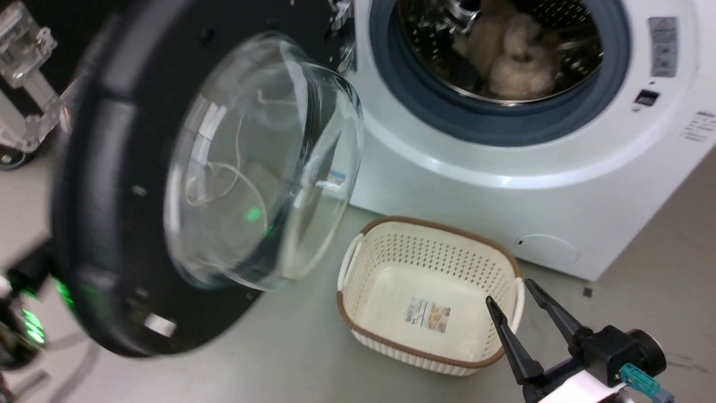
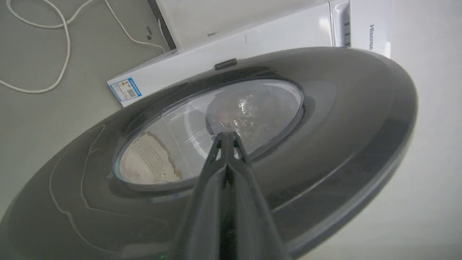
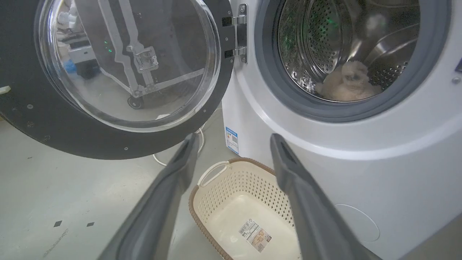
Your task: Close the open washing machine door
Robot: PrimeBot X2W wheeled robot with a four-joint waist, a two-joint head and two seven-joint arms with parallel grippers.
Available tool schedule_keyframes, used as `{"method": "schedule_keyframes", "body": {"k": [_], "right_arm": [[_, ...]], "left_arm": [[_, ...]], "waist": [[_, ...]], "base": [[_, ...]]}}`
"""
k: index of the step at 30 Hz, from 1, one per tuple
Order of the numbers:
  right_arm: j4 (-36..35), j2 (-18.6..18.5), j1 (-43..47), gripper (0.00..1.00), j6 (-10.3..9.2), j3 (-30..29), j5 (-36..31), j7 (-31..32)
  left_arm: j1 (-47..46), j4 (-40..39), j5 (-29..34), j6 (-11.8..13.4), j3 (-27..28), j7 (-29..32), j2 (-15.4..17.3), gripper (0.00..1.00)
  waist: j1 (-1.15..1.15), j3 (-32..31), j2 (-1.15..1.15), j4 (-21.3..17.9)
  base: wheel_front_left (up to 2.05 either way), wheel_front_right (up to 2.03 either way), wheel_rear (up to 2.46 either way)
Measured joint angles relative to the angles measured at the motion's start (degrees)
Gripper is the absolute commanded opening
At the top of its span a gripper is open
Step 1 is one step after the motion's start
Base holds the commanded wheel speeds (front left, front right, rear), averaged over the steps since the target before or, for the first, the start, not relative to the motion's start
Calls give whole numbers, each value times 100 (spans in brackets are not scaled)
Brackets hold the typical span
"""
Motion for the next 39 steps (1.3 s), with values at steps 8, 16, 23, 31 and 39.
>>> {"method": "schedule_keyframes", "body": {"k": [8,16,23,31,39], "right_arm": [[112,198,71,100,0,-319,-98,-1],[113,240,88,100,0,-642,-259,1],[30,220,18,100,0,-771,-294,47],[29,218,-140,100,0,-812,-204,49],[208,333,-353,100,0,-705,-69,23]], "left_arm": [[1444,-1361,-132,21,-667,813,-762,0],[2327,-2008,-512,94,-1777,491,-1291,0],[2480,-1726,-1267,-243,-2982,-921,-1291,0],[1808,-1085,-1446,-455,-3952,-2163,-1306,0],[-18,483,-1786,-759,-4309,-4155,-1313,0]], "waist": [[0,-410,0,-280],[0,-530,0,-892],[0,-377,0,-1662],[1,21,0,-2546],[2,650,0,-3621]], "base": [[0,0,0],[0,0,0],[0,0,0],[0,0,0],[0,0,0]]}}
